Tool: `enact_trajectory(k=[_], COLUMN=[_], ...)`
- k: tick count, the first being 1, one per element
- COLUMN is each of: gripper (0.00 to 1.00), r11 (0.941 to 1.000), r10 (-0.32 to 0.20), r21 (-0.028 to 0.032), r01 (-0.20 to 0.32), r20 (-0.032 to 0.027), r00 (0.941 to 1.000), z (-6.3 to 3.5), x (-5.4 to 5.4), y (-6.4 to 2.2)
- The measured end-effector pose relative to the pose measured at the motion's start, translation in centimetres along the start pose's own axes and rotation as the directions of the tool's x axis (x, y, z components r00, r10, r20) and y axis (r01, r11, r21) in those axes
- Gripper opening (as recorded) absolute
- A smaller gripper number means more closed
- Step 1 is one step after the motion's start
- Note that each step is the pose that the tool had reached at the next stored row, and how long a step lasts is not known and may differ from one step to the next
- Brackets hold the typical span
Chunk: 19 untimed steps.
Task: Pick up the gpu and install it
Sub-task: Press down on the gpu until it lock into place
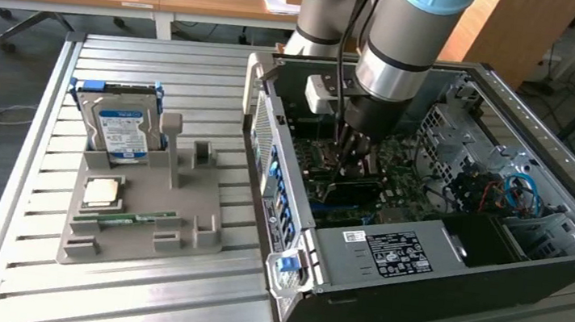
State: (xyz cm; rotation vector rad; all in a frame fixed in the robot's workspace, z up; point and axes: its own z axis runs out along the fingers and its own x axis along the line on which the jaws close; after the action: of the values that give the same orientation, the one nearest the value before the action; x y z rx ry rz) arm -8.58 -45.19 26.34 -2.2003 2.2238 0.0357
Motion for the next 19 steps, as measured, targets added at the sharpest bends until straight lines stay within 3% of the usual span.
enact_trajectory(k=[13, 19], gripper=[0.11, 0.11], r11=[1.0000, 1.0000], r10=[0.000, 0.000], r21=[0.0002, 0.0000], r01=[0.000, 0.000], r20=[0.0001, -0.0004], r00=[1.0000, 1.0000], z=[0.00, -0.90], x=[0.00, -0.02], y=[0.00, 0.01])
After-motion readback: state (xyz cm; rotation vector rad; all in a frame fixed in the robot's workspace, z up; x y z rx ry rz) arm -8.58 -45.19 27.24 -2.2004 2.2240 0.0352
